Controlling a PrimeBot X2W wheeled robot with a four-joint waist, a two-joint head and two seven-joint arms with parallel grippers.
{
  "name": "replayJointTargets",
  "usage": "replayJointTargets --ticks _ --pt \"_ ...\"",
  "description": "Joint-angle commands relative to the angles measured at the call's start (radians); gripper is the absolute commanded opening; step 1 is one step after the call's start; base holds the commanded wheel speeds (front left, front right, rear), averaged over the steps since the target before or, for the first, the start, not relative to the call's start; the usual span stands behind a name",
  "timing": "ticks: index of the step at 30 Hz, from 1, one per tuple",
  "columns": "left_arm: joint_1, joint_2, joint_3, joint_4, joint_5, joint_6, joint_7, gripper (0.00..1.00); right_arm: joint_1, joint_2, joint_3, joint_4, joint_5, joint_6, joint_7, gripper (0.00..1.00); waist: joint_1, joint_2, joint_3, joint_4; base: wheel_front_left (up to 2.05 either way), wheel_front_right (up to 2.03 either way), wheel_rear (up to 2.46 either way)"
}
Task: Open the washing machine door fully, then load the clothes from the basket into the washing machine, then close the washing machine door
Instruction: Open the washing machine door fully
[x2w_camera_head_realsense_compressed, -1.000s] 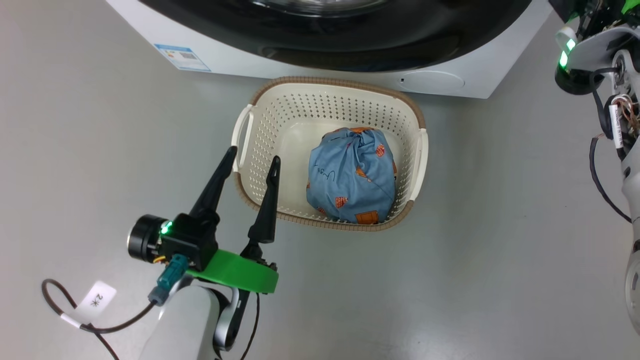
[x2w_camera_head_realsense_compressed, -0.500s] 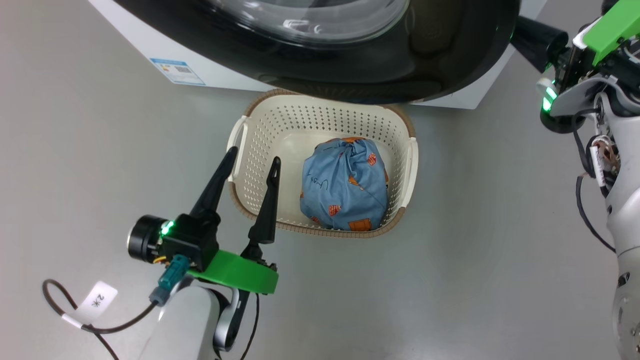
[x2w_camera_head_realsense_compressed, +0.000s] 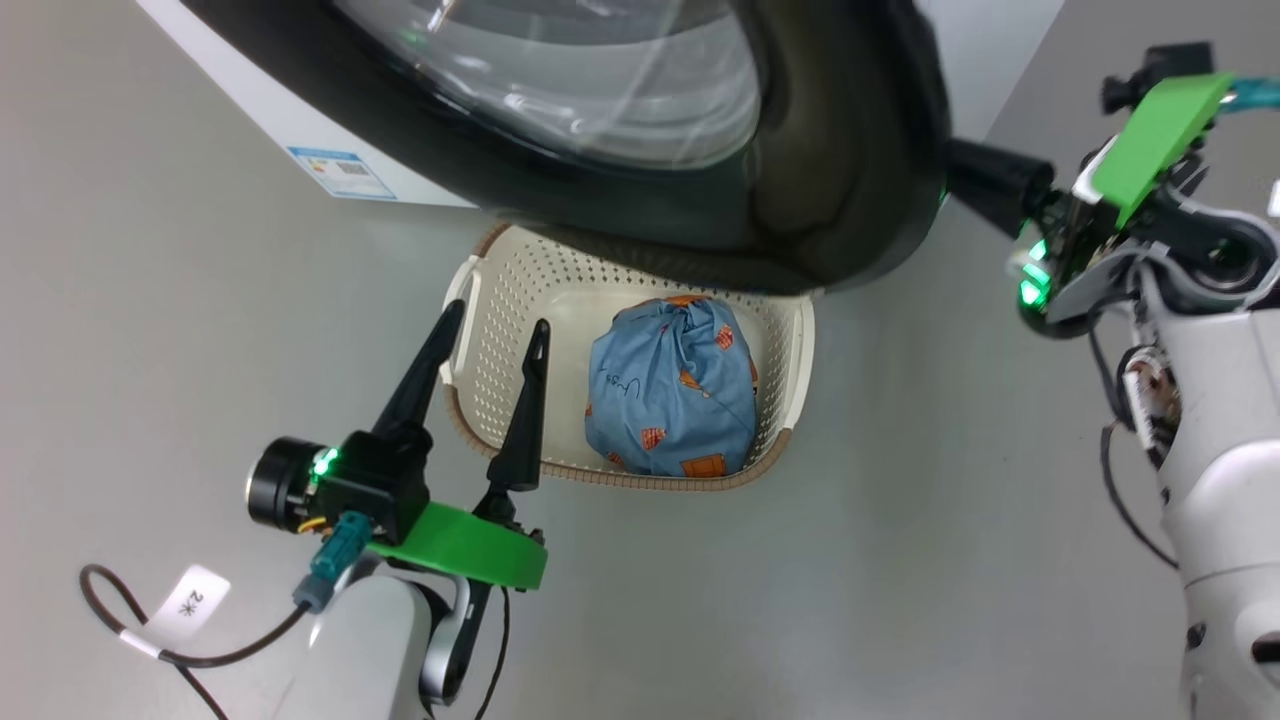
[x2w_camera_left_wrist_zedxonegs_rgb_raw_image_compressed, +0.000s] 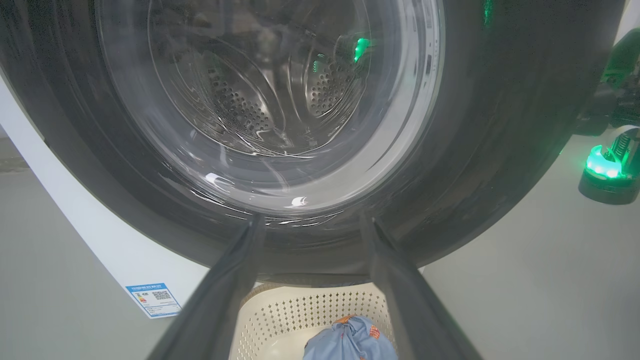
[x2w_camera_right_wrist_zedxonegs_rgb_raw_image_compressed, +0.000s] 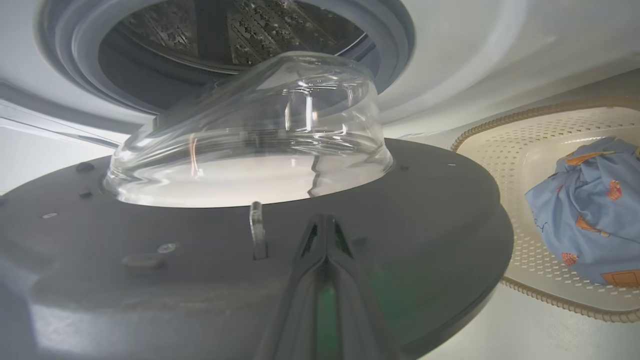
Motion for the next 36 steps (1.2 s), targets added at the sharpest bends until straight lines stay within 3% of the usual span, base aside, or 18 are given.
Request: replayJointTargets --ticks 1,14,36 --pt "0.018 0.016 0.036 -0.013 0.011 -0.004 -0.006 1.0 0.018 0.03 0.02 -0.04 0.014 0.006 0.018 0.0 0.0 0.0 -0.005 -0.004 0.0 0.0 0.0" --pt "0.047 0.016 0.069 -0.004 0.013 -0.008 -0.006 1.0 0.196 0.052 0.123 -0.157 0.089 0.006 0.081 0.0 0.0 0.0 -0.048 -0.016 0.0 0.0 0.0" --pt "0.098 0.016 0.121 0.028 0.033 -0.017 -0.006 1.0 0.352 0.053 0.414 -0.234 0.364 0.006 -0.053 0.0 0.0 0.0 -0.133 0.0 0.0 0.0 0.0"
